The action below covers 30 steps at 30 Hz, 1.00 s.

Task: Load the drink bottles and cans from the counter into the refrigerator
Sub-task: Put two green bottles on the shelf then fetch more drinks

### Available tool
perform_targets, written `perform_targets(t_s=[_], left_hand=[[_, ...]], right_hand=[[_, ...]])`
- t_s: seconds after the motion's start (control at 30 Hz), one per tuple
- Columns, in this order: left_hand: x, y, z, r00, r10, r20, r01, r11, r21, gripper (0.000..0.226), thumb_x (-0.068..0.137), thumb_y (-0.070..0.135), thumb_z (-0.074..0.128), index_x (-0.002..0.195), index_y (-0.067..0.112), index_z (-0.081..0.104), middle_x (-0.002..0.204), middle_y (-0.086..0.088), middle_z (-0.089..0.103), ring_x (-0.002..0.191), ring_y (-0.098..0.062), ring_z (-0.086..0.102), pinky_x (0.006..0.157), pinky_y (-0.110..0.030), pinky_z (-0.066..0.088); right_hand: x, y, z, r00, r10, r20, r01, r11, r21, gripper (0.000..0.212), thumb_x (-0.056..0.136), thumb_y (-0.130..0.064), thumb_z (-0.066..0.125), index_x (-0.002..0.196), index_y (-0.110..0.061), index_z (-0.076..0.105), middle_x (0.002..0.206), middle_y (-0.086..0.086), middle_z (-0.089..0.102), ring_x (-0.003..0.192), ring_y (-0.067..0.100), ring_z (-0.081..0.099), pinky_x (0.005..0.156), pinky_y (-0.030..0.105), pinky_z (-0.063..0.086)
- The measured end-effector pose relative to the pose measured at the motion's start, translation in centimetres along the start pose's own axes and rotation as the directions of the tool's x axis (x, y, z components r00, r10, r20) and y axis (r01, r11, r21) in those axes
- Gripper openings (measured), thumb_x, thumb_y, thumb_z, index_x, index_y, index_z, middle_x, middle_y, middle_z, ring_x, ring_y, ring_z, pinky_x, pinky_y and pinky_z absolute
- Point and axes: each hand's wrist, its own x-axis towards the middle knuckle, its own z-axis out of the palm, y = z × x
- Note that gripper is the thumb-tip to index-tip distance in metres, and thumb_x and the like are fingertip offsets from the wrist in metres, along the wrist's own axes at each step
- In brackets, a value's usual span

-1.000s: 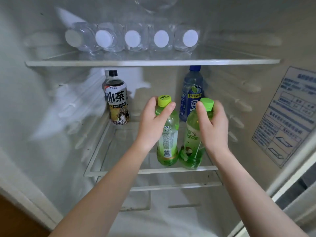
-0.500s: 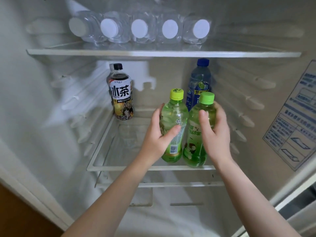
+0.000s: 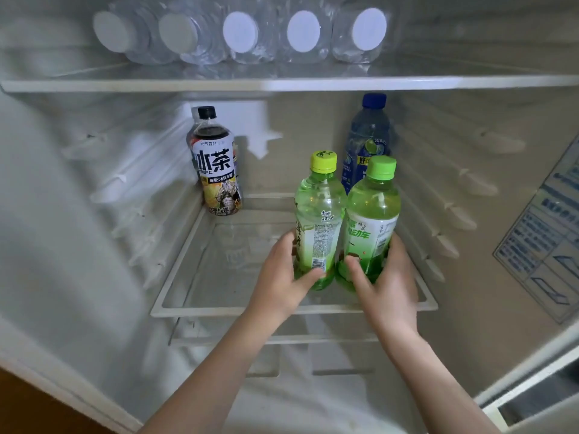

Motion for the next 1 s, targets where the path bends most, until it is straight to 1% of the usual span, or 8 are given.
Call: perform_targets(t_s=[0.07, 0.17, 0.27, 0.37, 0.47, 0.57, 0.77, 1.0], left_hand=[[1.1, 0.1, 0.5, 1.000, -0.008, 0.005, 0.008, 1.000, -0.002, 0.066, 0.073, 0.033, 0.069, 0.132, 0.021, 0.042, 0.125, 0.002, 0.058, 0.117, -0.014, 0.055, 0.097, -0.044, 0.048], [3.1, -0.2, 1.5, 0.999, -0.039, -0.015, 0.039, 0.999, -0.002, 0.061, 0.074, 0.029, 0.066, 0.129, 0.023, 0.043, 0.123, 0.001, 0.060, 0.114, -0.015, 0.057, 0.096, -0.043, 0.049], [5.5, -0.9, 2.7, 0.998, -0.053, -0.016, 0.053, 0.997, -0.048, 0.057, 0.076, 0.018, 0.068, 0.127, 0.012, 0.043, 0.122, -0.010, 0.059, 0.114, -0.026, 0.057, 0.098, -0.049, 0.046], [8.2, -1.5, 3.8, 0.995, -0.101, -0.018, 0.101, 0.995, -0.024, 0.057, 0.078, 0.007, 0.073, 0.127, 0.012, 0.044, 0.122, -0.009, 0.060, 0.115, -0.025, 0.057, 0.101, -0.047, 0.045], [10.1, -1.9, 4.4, 0.992, -0.123, -0.016, 0.123, 0.992, 0.019, 0.059, 0.079, 0.013, 0.075, 0.128, 0.016, 0.043, 0.123, -0.004, 0.059, 0.115, -0.021, 0.057, 0.100, -0.044, 0.046], [11.4, -2.1, 4.8, 0.994, -0.110, -0.014, 0.110, 0.993, 0.030, 0.058, 0.080, 0.013, 0.074, 0.129, 0.013, 0.042, 0.124, -0.006, 0.059, 0.115, -0.022, 0.057, 0.099, -0.044, 0.046], [13.1, -2.3, 5.4, 0.989, -0.144, -0.030, 0.145, 0.989, 0.039, 0.061, 0.083, 0.014, 0.071, 0.134, 0.012, 0.038, 0.126, -0.007, 0.059, 0.115, -0.024, 0.057, 0.098, -0.045, 0.047], [13.4, -2.8, 5.7, 0.991, -0.126, -0.039, 0.127, 0.992, 0.026, 0.063, 0.083, 0.013, 0.071, 0.136, 0.013, 0.036, 0.128, -0.006, 0.057, 0.117, -0.023, 0.056, 0.099, -0.045, 0.047]], right_hand=[[1.6, 0.3, 0.2, 1.000, 0.021, 0.014, -0.021, 1.000, -0.018, 0.045, 0.079, -0.030, 0.069, 0.118, -0.022, 0.049, 0.107, -0.005, 0.061, 0.099, 0.015, 0.058, 0.076, 0.034, 0.048], [4.2, 0.7, 0.6, 1.000, 0.012, 0.023, -0.011, 0.998, -0.069, 0.047, 0.081, -0.031, 0.067, 0.123, -0.025, 0.047, 0.111, -0.009, 0.061, 0.095, 0.010, 0.056, 0.070, 0.027, 0.042], [6.7, 1.4, 1.2, 0.999, 0.026, 0.026, -0.023, 0.995, -0.099, 0.050, 0.083, -0.030, 0.067, 0.127, -0.018, 0.048, 0.115, -0.001, 0.064, 0.100, 0.020, 0.061, 0.072, 0.028, 0.045], [8.1, 2.3, 1.7, 0.997, 0.077, -0.019, -0.078, 0.995, -0.066, 0.052, 0.083, -0.028, 0.068, 0.129, -0.014, 0.048, 0.114, 0.002, 0.065, 0.100, 0.023, 0.063, 0.073, 0.025, 0.043], [8.2, 3.4, 2.3, 0.994, 0.070, -0.081, -0.070, 0.998, 0.006, 0.055, 0.080, -0.023, 0.071, 0.128, -0.010, 0.047, 0.114, 0.005, 0.063, 0.100, 0.021, 0.061, 0.076, 0.023, 0.042], [8.4, 4.3, 2.9, 0.994, 0.039, -0.107, -0.037, 0.999, 0.023, 0.057, 0.079, -0.022, 0.072, 0.128, -0.009, 0.045, 0.114, 0.005, 0.060, 0.099, 0.019, 0.059, 0.077, 0.024, 0.042], [10.3, 5.1, 3.6, 0.993, 0.065, -0.094, -0.061, 0.997, 0.045, 0.055, 0.080, -0.020, 0.071, 0.127, -0.008, 0.046, 0.117, 0.007, 0.059, 0.105, 0.022, 0.058, 0.082, 0.027, 0.045], [10.9, 5.4, 4.2, 0.990, 0.084, -0.114, -0.075, 0.994, 0.080, 0.056, 0.080, -0.019, 0.071, 0.128, -0.008, 0.045, 0.119, 0.007, 0.060, 0.107, 0.022, 0.059, 0.084, 0.028, 0.047]])
